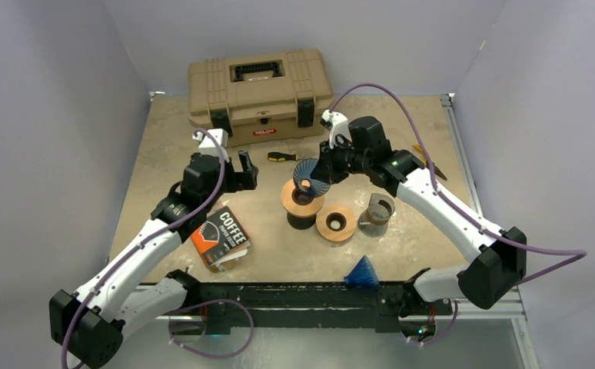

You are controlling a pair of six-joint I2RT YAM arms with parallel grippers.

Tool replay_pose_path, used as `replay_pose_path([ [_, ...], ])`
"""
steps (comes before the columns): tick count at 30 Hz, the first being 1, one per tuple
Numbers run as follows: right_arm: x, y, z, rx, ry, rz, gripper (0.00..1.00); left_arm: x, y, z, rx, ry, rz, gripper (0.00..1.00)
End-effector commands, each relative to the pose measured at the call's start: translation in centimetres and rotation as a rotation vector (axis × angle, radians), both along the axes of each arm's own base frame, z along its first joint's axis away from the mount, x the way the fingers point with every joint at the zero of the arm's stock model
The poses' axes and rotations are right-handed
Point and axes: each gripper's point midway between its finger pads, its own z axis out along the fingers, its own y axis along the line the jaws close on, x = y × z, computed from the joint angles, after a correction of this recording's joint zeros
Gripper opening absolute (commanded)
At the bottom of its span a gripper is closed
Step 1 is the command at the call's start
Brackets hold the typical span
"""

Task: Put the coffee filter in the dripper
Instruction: Place the coffee dripper in the dripper holder.

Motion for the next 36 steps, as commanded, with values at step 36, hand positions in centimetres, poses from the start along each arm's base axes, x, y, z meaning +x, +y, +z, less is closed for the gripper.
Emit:
replay_pose_path([
  [36, 0.3, 1.4, -2.1, -0.092, 0.132, 0.116, 0.00, -1.0, 1.8, -1.3, 0.174, 0.022, -0.045, 0.99],
])
